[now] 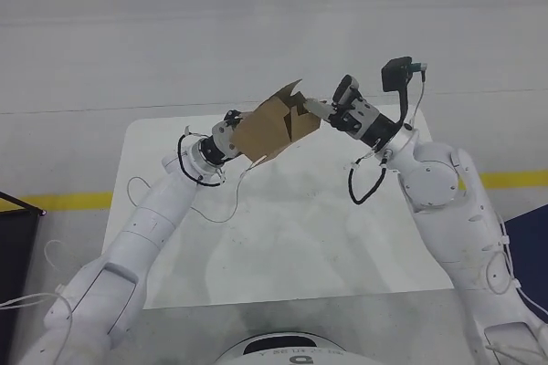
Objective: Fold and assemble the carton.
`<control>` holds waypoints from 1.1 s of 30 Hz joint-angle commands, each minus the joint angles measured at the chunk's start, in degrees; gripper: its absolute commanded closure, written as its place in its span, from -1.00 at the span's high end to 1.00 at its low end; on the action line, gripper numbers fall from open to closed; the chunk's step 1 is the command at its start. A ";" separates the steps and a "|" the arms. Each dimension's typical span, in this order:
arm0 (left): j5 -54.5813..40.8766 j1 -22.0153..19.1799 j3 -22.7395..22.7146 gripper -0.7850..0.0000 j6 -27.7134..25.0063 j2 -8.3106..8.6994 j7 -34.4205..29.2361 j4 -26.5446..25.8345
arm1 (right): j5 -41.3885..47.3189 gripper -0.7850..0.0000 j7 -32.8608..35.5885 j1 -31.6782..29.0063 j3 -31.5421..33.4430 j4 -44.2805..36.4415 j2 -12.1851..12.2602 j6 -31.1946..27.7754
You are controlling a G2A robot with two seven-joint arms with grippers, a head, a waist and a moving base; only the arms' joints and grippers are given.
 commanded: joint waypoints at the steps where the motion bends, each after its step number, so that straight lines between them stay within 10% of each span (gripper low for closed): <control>1: 0.49 -0.30 0.17 -1.00 -0.53 0.00 -0.53 0.50 | -0.31 1.00 2.28 0.36 0.10 -0.26 0.12 0.11; 33: 6.59 -5.14 0.77 -1.00 -4.79 -2.26 -4.79 8.68 | -2.37 1.00 12.05 5.12 -4.76 -2.95 -0.10 2.26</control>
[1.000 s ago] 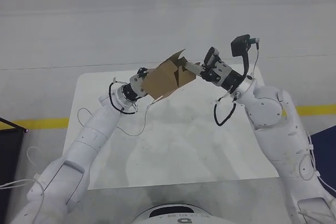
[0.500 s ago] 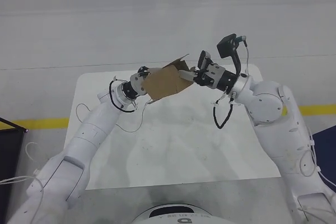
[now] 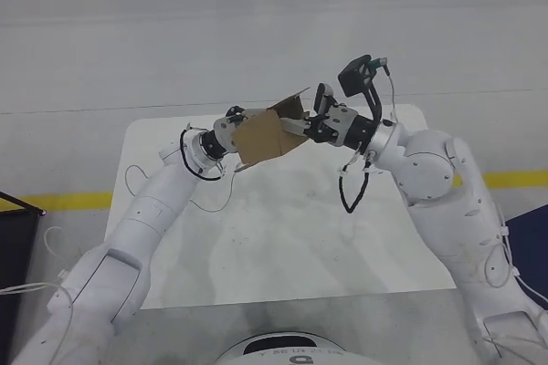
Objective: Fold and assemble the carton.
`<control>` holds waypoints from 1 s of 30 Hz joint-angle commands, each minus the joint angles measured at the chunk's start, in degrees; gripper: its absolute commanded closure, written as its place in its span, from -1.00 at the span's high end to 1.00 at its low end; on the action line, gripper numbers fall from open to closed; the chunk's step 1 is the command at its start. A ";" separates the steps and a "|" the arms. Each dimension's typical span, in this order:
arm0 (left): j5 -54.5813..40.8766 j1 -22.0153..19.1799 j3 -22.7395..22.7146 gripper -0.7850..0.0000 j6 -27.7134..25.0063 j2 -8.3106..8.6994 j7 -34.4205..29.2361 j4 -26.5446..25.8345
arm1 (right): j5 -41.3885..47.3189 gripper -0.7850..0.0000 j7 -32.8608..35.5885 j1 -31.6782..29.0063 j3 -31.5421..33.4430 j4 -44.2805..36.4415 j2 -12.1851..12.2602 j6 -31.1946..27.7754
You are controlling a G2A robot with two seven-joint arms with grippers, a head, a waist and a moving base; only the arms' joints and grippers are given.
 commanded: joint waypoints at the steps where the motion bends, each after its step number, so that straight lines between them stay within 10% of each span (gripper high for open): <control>1: 0.13 -0.18 -0.14 -1.00 -0.10 -0.18 -0.11 0.47 | -0.40 1.00 0.06 0.19 -0.30 -0.45 -0.05 0.42; 21: -1.51 -0.50 -0.87 -1.00 -0.32 -1.10 -0.34 0.73 | -7.99 1.00 2.24 2.22 -2.26 -0.02 -0.27 5.71; 30: -4.98 -0.25 -0.70 -1.00 0.82 -1.17 0.80 0.18 | -5.28 1.00 -9.70 -3.56 5.01 -5.85 0.28 1.90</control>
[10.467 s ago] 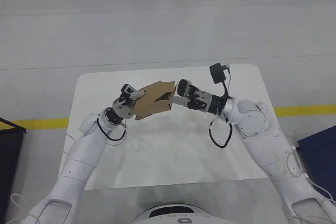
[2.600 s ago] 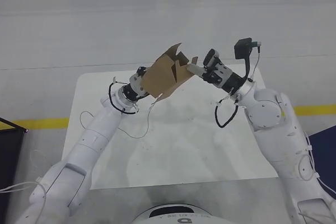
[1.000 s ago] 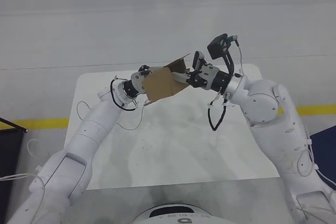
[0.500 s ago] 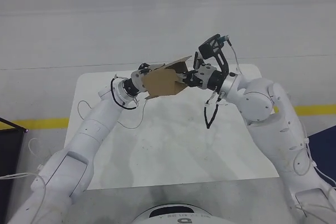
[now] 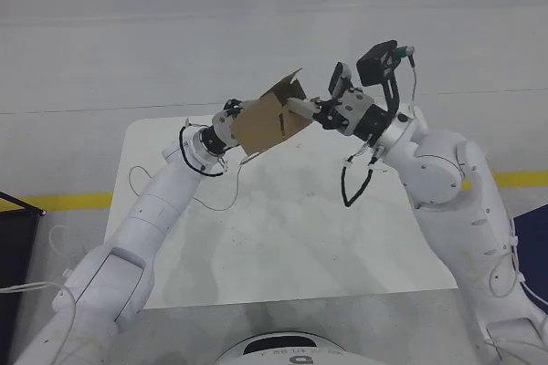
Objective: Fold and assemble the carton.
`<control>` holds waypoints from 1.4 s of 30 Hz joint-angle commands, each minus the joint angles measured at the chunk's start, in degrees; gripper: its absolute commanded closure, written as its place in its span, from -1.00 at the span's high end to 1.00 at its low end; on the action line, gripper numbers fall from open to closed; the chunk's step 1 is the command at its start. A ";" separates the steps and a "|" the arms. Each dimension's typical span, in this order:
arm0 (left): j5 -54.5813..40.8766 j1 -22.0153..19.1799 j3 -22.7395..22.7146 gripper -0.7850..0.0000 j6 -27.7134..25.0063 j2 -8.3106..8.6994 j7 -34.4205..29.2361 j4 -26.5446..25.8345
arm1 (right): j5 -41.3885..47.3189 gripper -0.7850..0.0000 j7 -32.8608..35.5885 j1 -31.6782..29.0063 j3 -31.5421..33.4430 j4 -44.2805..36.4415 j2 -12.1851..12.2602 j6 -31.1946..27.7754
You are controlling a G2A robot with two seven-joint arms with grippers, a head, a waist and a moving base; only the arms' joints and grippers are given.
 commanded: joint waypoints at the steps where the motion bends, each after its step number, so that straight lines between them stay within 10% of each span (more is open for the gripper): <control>1: -0.94 -0.05 0.06 -1.00 0.28 0.02 0.28 -0.27 | 0.60 1.00 -3.49 -1.92 2.36 -1.21 0.16 -1.09; 10: -2.71 -0.22 0.42 -1.00 0.59 0.43 0.59 -1.48 | 4.78 1.00 -7.30 -7.81 9.10 6.41 0.68 -1.51; 42: -4.22 -0.32 2.67 -1.00 0.98 1.18 0.98 -2.17 | 2.44 1.00 -0.55 0.45 -2.12 6.00 -0.71 -4.41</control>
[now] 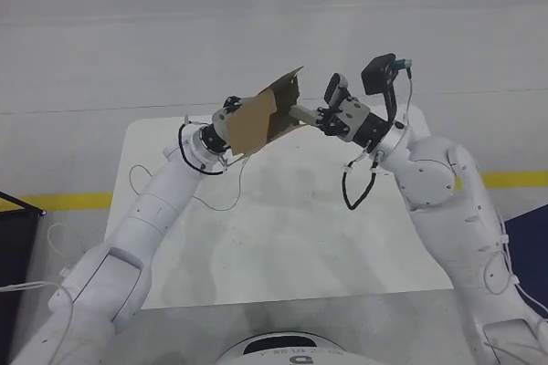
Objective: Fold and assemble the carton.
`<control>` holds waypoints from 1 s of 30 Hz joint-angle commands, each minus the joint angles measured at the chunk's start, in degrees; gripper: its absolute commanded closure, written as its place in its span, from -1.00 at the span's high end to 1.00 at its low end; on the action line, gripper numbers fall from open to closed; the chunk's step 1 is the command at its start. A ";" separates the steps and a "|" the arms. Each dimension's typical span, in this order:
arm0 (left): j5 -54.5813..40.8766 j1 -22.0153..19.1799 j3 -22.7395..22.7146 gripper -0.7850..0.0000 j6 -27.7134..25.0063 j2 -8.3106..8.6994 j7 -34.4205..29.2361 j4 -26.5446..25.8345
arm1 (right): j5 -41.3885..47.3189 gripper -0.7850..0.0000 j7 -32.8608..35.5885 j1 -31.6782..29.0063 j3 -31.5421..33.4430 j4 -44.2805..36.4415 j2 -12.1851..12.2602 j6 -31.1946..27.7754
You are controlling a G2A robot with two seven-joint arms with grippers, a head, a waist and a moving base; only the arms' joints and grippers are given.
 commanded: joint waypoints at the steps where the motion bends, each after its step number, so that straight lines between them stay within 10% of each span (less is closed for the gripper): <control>1: -0.14 -0.08 0.12 -1.00 0.00 0.05 0.00 0.04 | -0.58 1.00 0.47 0.82 -0.61 0.28 -0.10 0.41; 21: -1.35 -0.05 0.97 -1.00 -0.84 -0.10 -0.84 0.58 | 1.07 1.00 1.64 4.38 0.22 3.81 -0.40 2.52; 30: -2.48 0.00 -0.19 -1.00 -1.59 -0.02 -1.58 1.61 | -0.56 1.00 -4.03 -1.21 10.15 -0.45 0.78 2.25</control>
